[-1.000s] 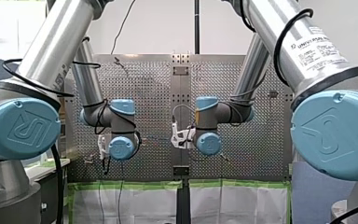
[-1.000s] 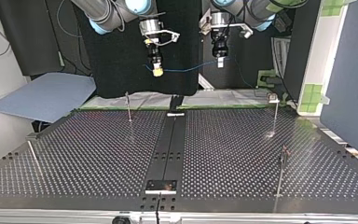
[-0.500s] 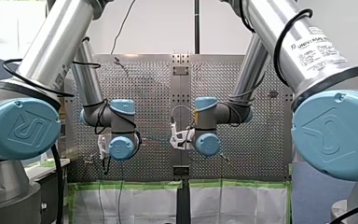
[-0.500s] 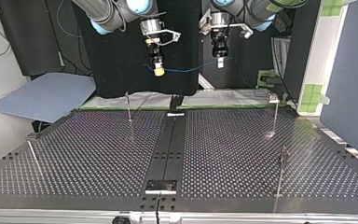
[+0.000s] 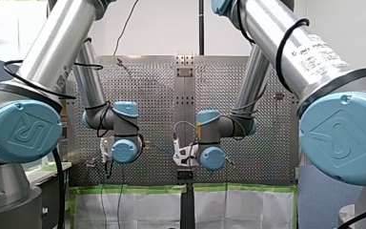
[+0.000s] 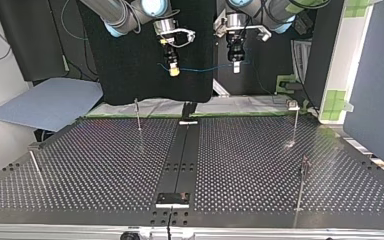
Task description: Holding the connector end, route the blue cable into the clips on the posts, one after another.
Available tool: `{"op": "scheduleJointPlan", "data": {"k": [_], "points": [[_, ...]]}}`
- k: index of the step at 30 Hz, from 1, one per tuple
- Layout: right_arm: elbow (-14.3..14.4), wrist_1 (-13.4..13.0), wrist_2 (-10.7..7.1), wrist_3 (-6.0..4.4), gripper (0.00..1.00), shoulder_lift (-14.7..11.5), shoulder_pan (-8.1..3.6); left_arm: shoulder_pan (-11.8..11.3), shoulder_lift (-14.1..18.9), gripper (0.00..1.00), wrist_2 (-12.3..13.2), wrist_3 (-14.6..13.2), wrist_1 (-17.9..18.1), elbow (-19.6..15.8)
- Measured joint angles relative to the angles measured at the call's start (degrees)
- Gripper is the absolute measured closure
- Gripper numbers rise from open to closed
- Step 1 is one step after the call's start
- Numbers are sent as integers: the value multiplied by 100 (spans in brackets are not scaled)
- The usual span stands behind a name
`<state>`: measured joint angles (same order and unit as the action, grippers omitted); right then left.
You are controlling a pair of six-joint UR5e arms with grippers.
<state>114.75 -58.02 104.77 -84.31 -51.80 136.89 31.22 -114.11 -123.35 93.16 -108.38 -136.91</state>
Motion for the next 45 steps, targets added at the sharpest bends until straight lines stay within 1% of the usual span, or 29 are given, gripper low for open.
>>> {"op": "scheduleJointPlan", "data": {"k": [6, 14, 16, 19, 22, 24, 32, 35, 38, 41, 45], "points": [[0, 0, 0, 0, 100, 5, 0, 28, 29, 98, -29, -29, -27, -8], [0, 0, 0, 0, 100, 6, 0, 361, 356, 98, -362, -356, -362, -16], [0, 0, 0, 0, 100, 6, 0, 465, 413, 98, -465, -413, -466, -17], [0, 0, 0, 0, 100, 6, 1, 562, 446, 98, -623, -445, -623, -17], [-1, 0, 0, 0, 100, 6, 0, 595, 454, 98, -752, -454, -755, -18], [0, 0, 0, 0, 100, 6, 0, 601, 455, 98, -787, -455, -793, -17], [6, 6, -1, -6, 100, 1, -6, 618, 477, 98, -810, -440, -807, -17], [49, 76, -1, -77, 100, -70, -67, 611, 571, 98, -801, -343, -770, -16], [76, 193, -29, -193, 100, -186, -103, 606, 716, 98, -786, -198, -817, -15], [85, 339, -131, -338, 100, -331, -140, 582, 873, 98, -718, -42, -896, -15], [66, 554, -332, -554, 100, -547, -178, 547, 1056, 98, -655, 142, -948, -16]]}}
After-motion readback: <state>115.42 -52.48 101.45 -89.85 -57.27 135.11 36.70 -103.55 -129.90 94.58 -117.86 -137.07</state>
